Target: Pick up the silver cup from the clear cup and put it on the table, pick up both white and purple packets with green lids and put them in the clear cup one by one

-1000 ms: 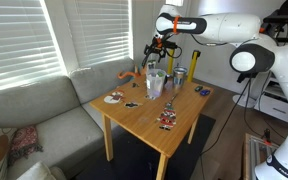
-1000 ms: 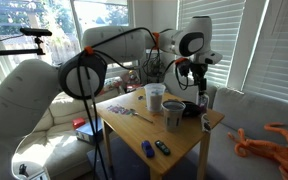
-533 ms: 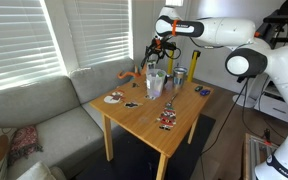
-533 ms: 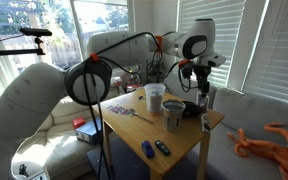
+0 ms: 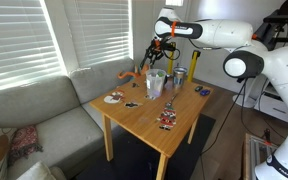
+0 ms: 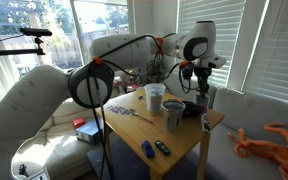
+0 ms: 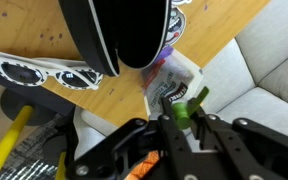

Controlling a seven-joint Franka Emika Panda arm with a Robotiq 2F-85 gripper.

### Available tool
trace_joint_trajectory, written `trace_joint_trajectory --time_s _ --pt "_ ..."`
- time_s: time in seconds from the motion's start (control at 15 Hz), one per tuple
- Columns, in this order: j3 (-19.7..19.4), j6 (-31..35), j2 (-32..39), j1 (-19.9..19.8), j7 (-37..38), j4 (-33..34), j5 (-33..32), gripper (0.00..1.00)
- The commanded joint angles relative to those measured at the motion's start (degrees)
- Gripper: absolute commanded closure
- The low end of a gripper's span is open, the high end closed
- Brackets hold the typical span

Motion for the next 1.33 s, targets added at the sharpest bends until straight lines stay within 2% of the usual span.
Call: trace_joint_trajectory --time_s 0.0,0.4,0.67,1.0,1.27 --pt "0.66 -2.83 1.51 -0.78 0.23 3.93 0.94 0.95" --pt "0.44 -4.33 -2.57 0.30 -4.56 4.39 -0.63 0.95" --pt "2.29 -5.78 -7.59 1.19 -14.76 4.70 0.44 0.95" --pt "6.49 -15.08 -13.98 2.07 -23.84 2.88 2.70 0.95" --pt "9.52 -22.91 -16.01 2.49 -29.53 1.48 4.20 0.95"
